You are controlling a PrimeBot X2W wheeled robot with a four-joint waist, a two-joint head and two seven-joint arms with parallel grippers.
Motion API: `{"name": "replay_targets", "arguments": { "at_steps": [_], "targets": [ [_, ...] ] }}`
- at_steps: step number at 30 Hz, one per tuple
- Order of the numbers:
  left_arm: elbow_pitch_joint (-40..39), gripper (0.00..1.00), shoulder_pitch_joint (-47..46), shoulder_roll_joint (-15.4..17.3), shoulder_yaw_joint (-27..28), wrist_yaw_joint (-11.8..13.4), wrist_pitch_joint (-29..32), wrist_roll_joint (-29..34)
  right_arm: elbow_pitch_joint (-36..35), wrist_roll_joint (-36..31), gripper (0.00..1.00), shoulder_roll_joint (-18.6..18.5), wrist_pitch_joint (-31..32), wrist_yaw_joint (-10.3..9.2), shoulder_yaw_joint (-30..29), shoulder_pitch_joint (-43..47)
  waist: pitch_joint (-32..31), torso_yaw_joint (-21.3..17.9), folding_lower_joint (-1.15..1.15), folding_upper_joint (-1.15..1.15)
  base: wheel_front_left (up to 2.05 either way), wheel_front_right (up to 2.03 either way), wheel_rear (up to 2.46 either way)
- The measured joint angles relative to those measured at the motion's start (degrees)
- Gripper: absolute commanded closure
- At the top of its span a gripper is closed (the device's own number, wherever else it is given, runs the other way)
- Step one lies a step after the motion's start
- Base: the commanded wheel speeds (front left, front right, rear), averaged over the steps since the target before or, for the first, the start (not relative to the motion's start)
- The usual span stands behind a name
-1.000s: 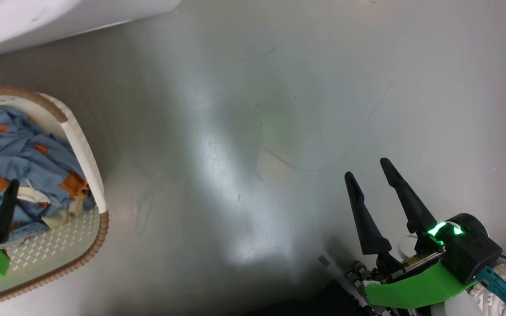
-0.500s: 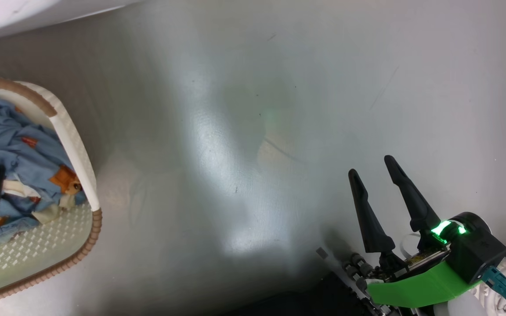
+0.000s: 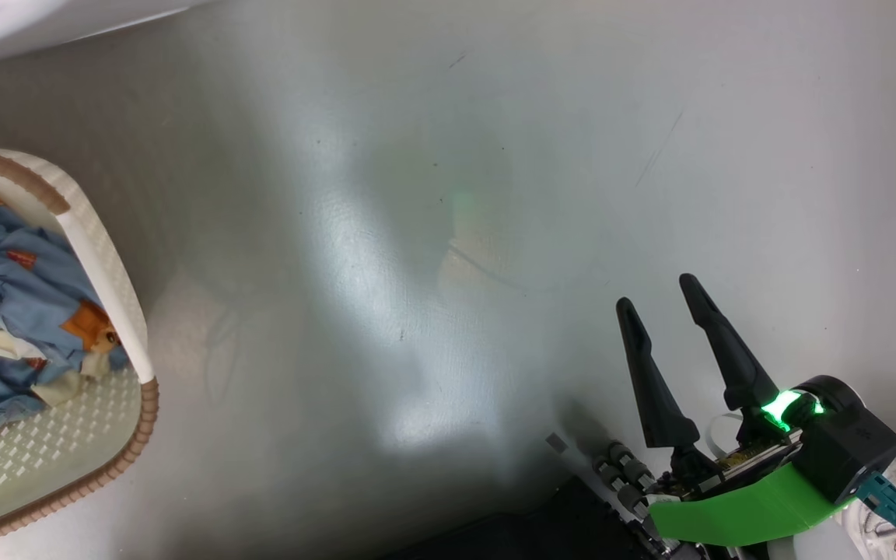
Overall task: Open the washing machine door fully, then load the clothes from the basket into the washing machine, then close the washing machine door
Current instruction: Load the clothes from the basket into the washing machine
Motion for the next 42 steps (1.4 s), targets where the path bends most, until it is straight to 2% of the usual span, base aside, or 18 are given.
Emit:
{"name": "replay_targets", "arguments": {
  "at_steps": [4, 5, 7, 15, 23, 42],
  "targets": [
    [0.01, 0.00, -0.21, 0.02, -1.27, 0.00, 0.00, -0.48, 0.04, 0.05, 0.00, 0.02, 0.00, 0.00, 0.01, 0.00, -0.11, -0.03, 0.00, 0.00, 0.00, 0.00, 0.00],
    [0.02, 0.07, -0.23, 0.02, -1.64, 0.00, 0.00, -0.60, 0.08, 0.05, 0.00, 0.02, 0.00, 0.00, 0.01, 0.00, -0.21, -0.01, 0.00, 0.00, 0.00, 0.00, 0.00],
    [0.10, 1.00, -0.23, 0.01, -2.69, 0.00, 0.00, -1.10, 0.33, 0.05, 0.00, 0.04, 0.01, 0.00, -0.10, -0.01, -0.69, 0.13, 0.00, 0.00, 0.00, 0.00, 0.00],
    [-0.70, 1.00, -0.18, -0.41, -2.74, 0.00, 0.00, -1.66, 1.08, 0.05, 0.00, 0.05, 0.01, 0.00, -1.12, -0.05, -2.78, 0.99, 0.00, 0.00, 0.00, 0.00, 0.00],
    [-3.74, 1.00, 2.99, -2.66, 1.56, 0.00, 0.00, 0.64, 2.48, -0.05, 0.00, 0.05, 0.01, 0.00, -1.78, -0.64, -6.66, 2.38, 0.00, 0.00, 0.00, 0.00, 0.00],
    [-14.80, 1.00, 17.45, -12.22, 25.06, 0.00, 0.00, 15.30, 8.27, -2.85, 0.00, -0.04, 0.01, 0.00, -3.64, -2.82, -20.46, 7.53, 0.00, 0.00, 0.00, 0.00, 0.00]
  ]
}}
